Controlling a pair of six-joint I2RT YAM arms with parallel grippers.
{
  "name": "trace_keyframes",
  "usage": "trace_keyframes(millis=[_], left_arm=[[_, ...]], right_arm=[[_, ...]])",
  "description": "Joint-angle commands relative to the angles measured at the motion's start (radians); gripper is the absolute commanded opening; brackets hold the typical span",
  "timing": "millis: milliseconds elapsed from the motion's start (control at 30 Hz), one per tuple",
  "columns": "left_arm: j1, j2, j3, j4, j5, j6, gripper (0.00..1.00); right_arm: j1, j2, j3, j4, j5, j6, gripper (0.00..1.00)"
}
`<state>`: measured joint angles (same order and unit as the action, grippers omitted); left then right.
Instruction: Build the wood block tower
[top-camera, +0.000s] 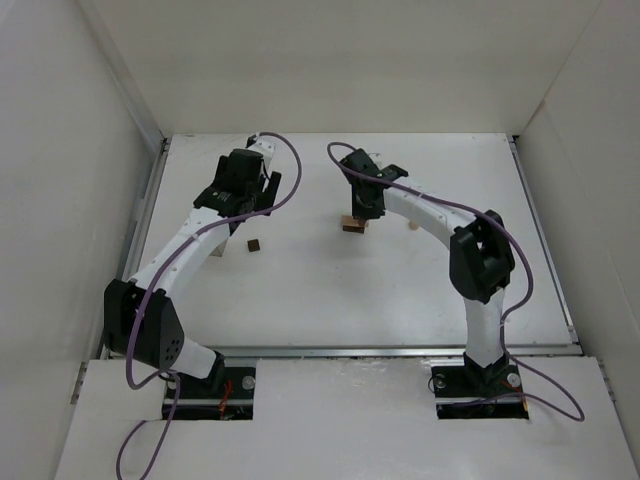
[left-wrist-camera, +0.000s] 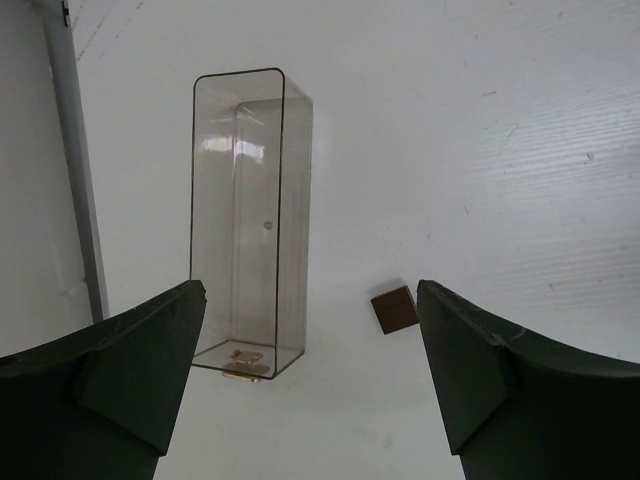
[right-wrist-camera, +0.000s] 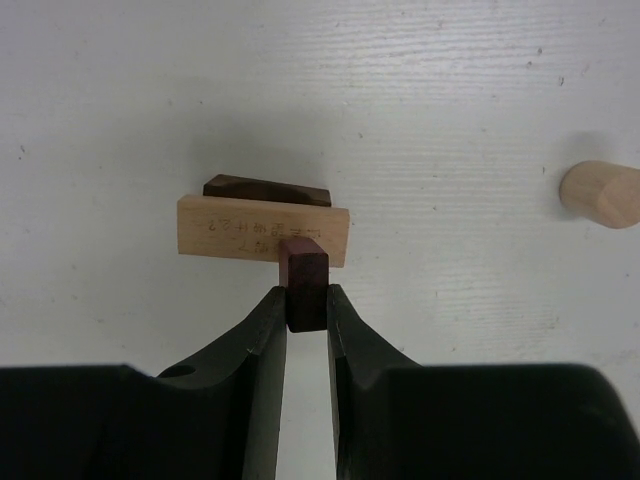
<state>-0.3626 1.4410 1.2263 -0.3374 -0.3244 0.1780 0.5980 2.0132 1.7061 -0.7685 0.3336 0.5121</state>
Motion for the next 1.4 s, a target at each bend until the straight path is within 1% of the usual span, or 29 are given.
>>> trace_keyframes(millis=[0,200,367,633,800,1033,1367], left_arm=[[-0.002,-0.017,0.001,0.028,0.007,-0.044,0.84],[-0.002,-0.008,-0.008,0.028,0.007,-0.054,0.84],[-0.002,-0.008,-0.017,0.037,0.007,-0.054,0.84],[-0.002,-0.008,-0.017,0.046,-0.002,-0.054,0.84],[-0.002,-0.008,-0.027,0.046,-0.002,-0.054,0.84],[-0.002,-0.008,-0.027,0.055,0.007,-0.054,0.84],[-0.002,-0.008,-0.036,0.064,0.007,-0.054,0.84]], right_arm=[[0.019,0.013,0.099,-0.037,0.054,-0.004,0.0],[0.037,0.042,0.135,-0.075,0.096,0.005,0.0],[0.046,0.094,0.194,-0.117,0.107,0.005,0.0],[0.056,0.124,0.236,-0.147,0.107,0.023,0.0],[0.065,0.133,0.236,-0.147,0.107,0.023,0.0],[0.075,0.153,0.288,-0.176,0.136,0.023,0.0],[0.085,0.171,0.297,-0.195,0.154,0.023,0.0]])
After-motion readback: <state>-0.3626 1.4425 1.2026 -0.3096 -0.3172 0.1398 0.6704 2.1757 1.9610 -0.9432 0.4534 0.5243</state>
